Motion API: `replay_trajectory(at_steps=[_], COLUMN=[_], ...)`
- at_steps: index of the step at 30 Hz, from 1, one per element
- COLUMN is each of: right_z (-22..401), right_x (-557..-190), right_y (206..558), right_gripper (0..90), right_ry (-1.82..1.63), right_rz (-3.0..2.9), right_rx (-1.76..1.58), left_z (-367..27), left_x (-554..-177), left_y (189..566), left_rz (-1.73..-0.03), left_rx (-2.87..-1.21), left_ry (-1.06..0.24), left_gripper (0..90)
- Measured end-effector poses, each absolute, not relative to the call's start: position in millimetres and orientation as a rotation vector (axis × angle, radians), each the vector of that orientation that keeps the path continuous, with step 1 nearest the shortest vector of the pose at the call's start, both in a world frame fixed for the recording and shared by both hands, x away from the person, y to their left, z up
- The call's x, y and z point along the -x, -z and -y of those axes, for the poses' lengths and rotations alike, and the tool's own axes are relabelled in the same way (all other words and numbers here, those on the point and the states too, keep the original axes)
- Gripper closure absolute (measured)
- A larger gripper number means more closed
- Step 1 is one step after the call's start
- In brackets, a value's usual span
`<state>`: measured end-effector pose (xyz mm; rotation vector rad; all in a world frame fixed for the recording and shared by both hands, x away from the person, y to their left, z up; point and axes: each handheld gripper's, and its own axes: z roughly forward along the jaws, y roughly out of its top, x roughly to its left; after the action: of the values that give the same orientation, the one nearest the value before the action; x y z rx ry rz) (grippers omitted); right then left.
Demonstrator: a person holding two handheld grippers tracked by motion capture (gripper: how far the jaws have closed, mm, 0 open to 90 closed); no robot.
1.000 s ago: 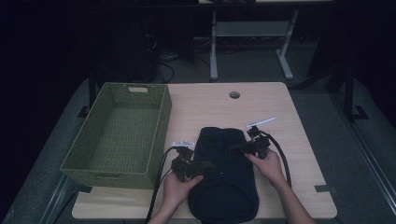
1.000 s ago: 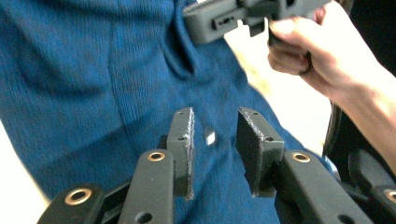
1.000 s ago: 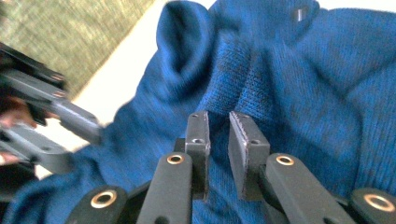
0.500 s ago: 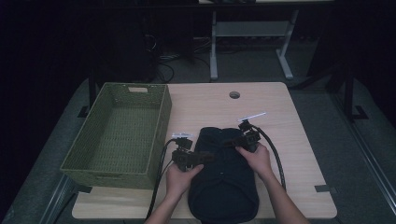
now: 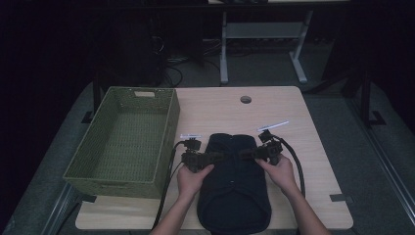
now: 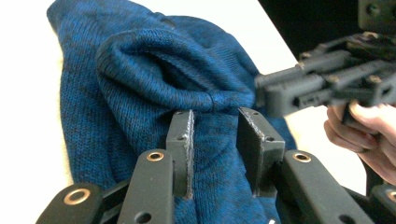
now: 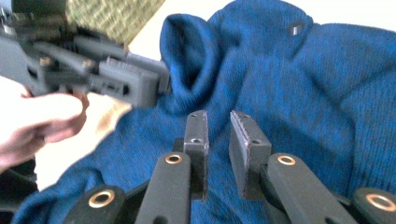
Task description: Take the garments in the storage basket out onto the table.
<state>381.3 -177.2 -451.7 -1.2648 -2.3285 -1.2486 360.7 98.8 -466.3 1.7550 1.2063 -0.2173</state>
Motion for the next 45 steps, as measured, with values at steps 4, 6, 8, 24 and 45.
replay_trajectory(at_steps=[4, 6, 8, 24, 45], right_z=[175, 175, 175, 176, 203], right_x=[-377, -377, -375, -354, -382], right_y=[467, 470, 470, 469, 458], right_gripper=[76.0, 76.0, 76.0, 71.6, 65.3], right_ry=[1.185, 1.184, 1.192, 1.181, 1.233], right_rz=[2.340, 2.342, 2.344, 2.356, 2.308], right_rx=[1.268, 1.268, 1.264, 1.200, 1.353], left_z=[-93, -93, -92, -101, -113], left_x=[-363, -362, -360, -340, -374], left_y=[475, 475, 474, 467, 448], left_rz=[-1.245, -1.248, -1.249, -1.189, -1.249], left_rx=[-1.797, -1.813, -1.827, -1.817, -1.687], left_ry=[0.239, 0.236, 0.235, 0.271, 0.263], left_gripper=[65.8, 65.9, 65.9, 65.8, 65.1])
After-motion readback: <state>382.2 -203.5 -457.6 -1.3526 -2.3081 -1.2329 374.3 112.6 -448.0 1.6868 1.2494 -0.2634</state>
